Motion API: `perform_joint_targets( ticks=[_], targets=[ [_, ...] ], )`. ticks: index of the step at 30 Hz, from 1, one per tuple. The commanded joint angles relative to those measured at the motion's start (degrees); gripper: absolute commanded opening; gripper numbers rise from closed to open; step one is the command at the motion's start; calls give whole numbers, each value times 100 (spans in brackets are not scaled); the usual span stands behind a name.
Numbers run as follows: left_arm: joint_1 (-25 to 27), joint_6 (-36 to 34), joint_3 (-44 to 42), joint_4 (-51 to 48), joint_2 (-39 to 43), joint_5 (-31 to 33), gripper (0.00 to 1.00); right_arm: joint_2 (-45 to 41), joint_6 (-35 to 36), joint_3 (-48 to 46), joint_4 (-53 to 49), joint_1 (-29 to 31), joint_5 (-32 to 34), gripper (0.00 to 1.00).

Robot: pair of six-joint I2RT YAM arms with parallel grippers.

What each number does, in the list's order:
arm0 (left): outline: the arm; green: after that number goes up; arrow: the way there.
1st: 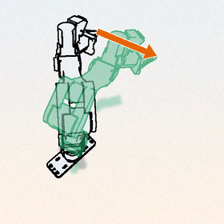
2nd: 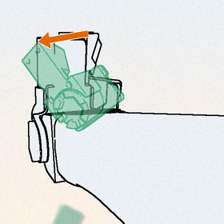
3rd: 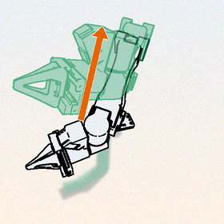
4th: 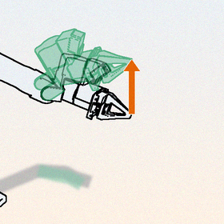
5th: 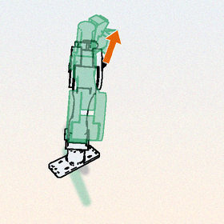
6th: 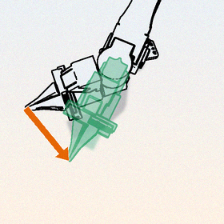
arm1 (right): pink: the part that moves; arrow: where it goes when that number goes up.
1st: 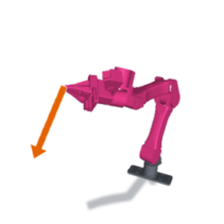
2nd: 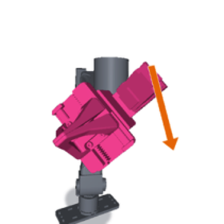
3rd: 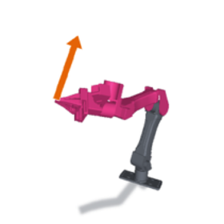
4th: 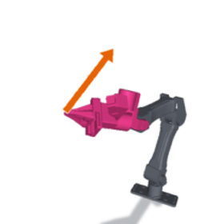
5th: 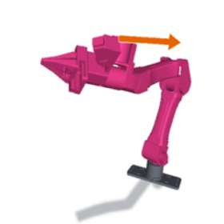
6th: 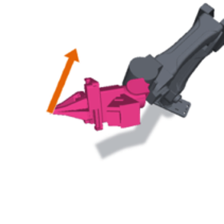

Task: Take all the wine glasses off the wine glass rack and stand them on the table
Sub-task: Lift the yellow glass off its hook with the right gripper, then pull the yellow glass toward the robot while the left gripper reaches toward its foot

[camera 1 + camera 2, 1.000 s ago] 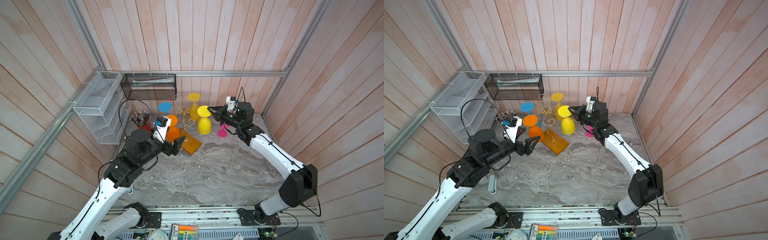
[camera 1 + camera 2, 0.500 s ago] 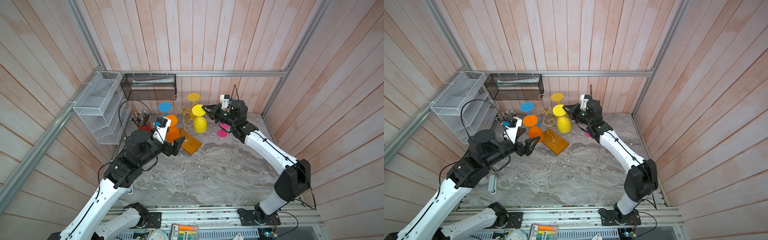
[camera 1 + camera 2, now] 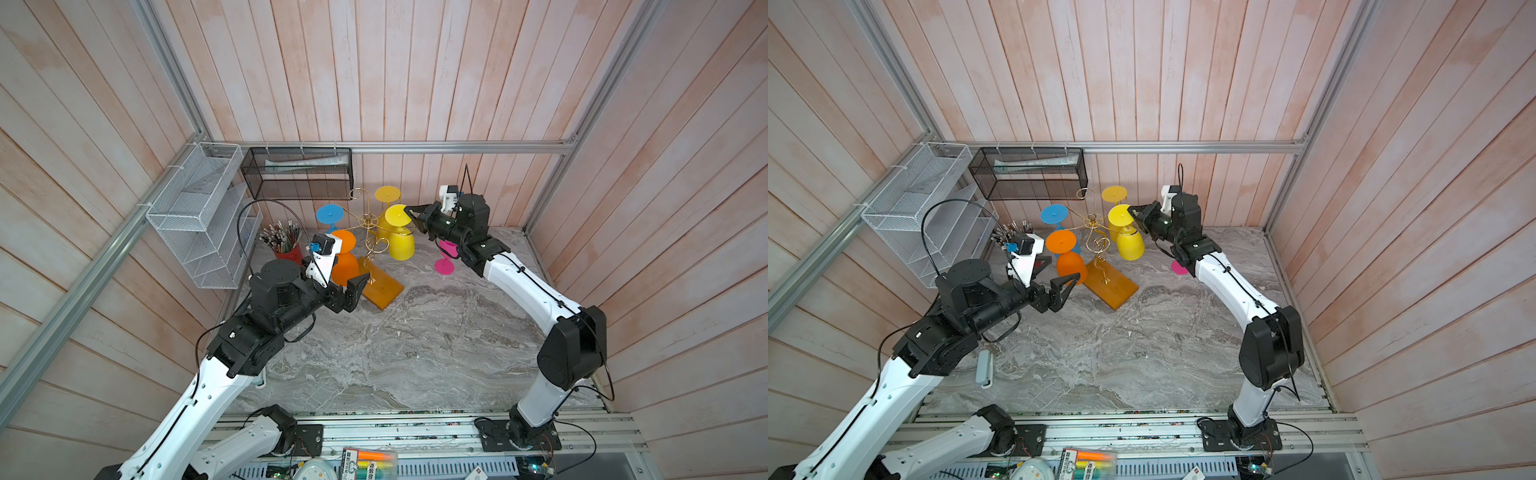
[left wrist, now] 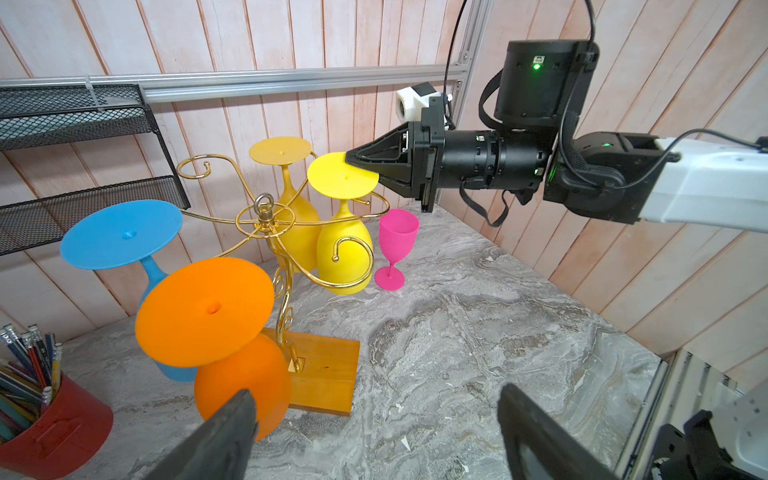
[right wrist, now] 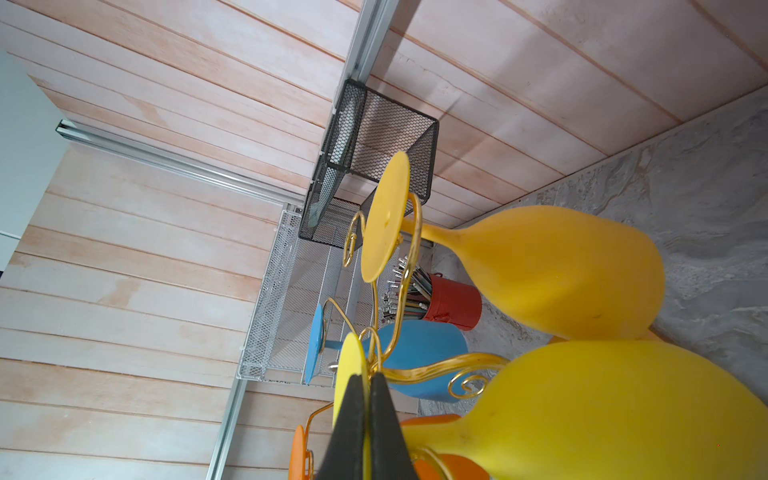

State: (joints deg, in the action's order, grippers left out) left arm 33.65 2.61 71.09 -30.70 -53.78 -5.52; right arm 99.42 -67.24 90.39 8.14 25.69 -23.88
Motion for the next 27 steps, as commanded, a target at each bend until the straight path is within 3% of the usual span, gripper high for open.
perform_joint_targets(
  ticks=[1,17,27],
  targets=[
    [-25,-55,-18,-46,-7,69,92,-42,89,84,117,-101,-41,0],
    [-25,-31,152,19,-187,-124,92,-607,114,-525,274,-548,-89,0],
    [8,-206,175,225,-256,-491,92,-1504,342,-1433,110,-549,208,0]
  ],
)
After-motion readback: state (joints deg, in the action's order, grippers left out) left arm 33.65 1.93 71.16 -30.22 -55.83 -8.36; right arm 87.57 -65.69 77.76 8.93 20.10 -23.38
